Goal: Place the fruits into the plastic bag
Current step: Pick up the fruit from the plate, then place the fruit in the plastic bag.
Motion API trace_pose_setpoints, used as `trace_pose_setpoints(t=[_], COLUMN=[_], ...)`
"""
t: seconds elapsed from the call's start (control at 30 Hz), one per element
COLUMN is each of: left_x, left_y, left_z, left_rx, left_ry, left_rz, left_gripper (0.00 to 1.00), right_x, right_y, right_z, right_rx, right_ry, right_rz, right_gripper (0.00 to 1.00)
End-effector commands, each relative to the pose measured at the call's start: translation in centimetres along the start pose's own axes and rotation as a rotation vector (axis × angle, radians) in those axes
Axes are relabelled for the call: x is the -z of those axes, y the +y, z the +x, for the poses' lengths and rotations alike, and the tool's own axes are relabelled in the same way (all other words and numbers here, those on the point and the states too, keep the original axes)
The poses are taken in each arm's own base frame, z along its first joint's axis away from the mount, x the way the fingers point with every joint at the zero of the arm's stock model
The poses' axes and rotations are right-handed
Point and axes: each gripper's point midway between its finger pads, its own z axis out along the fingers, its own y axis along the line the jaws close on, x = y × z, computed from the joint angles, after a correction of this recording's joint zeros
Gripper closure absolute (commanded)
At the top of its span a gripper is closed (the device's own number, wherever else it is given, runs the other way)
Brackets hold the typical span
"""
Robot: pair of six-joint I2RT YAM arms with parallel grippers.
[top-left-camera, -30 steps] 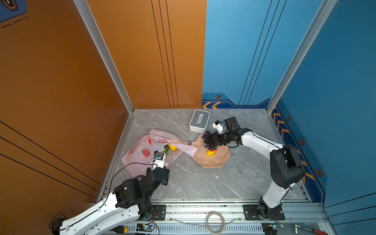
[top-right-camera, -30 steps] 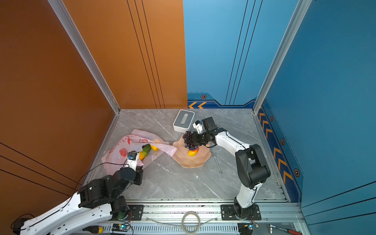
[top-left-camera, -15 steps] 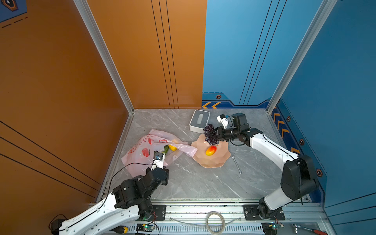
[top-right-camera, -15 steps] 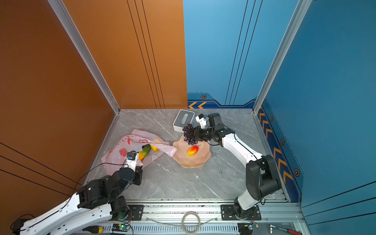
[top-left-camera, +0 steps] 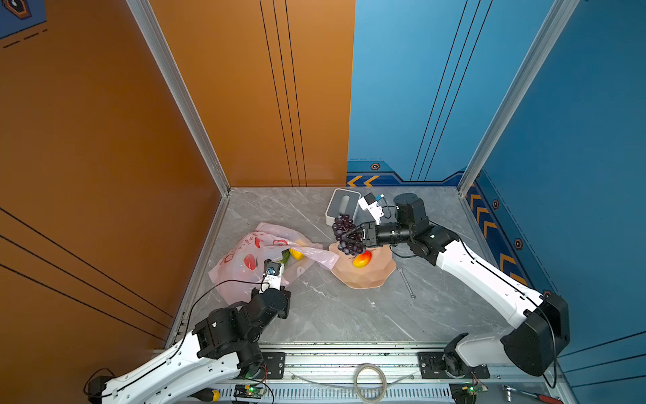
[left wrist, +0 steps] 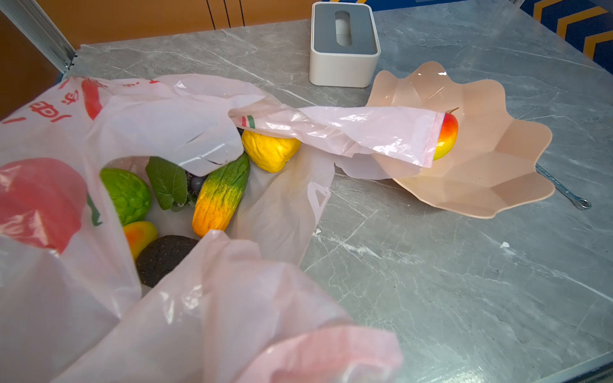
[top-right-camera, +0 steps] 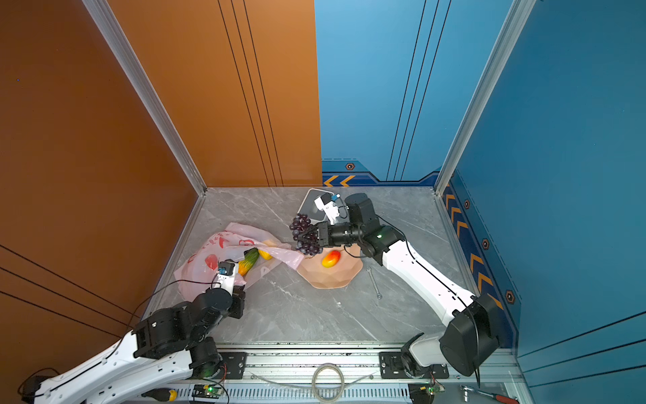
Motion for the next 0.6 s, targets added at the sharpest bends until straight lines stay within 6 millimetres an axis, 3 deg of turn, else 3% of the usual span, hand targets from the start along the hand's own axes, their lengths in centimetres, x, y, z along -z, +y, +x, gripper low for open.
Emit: trace_pose_setpoints(t=[0.0,0.23,0.57], left_x=[0.3,0.7,1.0], left_y=[0.0,0.3,0.6], left_z=[0.0,-0.2,-0.5], left_rx=[0.008,0.029,0.043], left_ry=[0.007,-0.012,-0.036], left_rz=[0.007,0.010,0.015], left_gripper=[1.00,1.00,1.00], right_x=[-0.3,-3.6,-9.0], right_y=[3.3,6.1,6.4], right_z=[0.3,2.7,5.2], right_rx=[0.042,0.073,0.051], right_ry=[0.013,0.096,0.205], right_rz=[-0.047,-0.116,-0.146], right_gripper=[0.76,0.75,0.75])
